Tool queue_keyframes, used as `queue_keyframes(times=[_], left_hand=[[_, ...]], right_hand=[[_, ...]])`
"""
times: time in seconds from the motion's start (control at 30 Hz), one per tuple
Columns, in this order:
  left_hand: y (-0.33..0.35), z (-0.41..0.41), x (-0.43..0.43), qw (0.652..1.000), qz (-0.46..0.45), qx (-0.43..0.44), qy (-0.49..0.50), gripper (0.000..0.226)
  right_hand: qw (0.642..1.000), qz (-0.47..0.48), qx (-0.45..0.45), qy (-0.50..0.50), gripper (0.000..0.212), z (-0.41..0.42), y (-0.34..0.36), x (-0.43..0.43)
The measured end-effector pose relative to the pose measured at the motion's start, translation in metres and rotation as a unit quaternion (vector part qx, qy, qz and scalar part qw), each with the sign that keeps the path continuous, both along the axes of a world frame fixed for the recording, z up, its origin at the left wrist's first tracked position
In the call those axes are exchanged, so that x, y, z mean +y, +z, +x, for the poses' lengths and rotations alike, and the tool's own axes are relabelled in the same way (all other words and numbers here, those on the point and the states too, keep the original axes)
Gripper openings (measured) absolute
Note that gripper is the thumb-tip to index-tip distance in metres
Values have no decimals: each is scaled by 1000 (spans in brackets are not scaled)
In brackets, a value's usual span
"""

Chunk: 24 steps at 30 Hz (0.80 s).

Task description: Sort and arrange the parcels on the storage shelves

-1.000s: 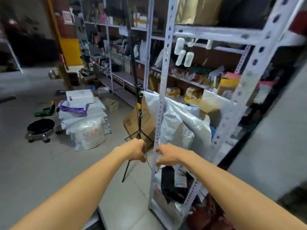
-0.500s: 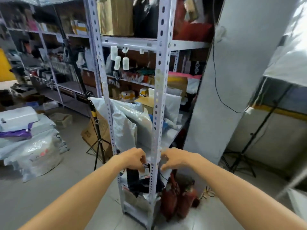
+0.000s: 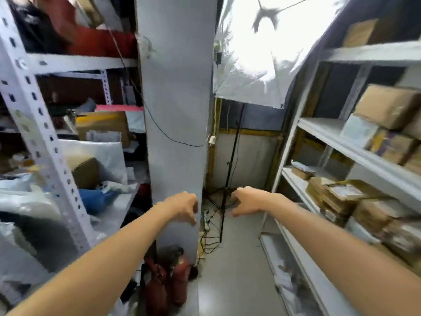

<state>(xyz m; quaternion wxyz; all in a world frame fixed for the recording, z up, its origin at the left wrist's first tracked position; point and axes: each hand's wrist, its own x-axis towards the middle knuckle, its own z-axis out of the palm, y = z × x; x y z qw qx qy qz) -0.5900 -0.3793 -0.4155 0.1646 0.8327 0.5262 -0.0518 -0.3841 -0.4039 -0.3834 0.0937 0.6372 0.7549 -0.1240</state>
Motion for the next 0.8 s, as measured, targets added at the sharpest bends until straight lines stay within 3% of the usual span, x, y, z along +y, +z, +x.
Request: queue_keyframes(times=[0.17, 0.53, 0.7, 0.8], left_hand=[[32, 84, 47, 997, 40, -13, -59, 35], [97, 230, 140, 982, 103, -31, -159, 38], [137, 294, 189, 961, 175, -18, -214, 45], [182, 329, 206, 946, 203, -57, -247, 37]], right_hand=[[997, 22, 10, -68, 62, 81, 26, 10], [985, 62, 25, -160, 63, 217, 93, 37], [973, 80, -16, -218, 65, 275, 136, 51], [965, 107, -22, -239, 63, 295, 172, 61]])
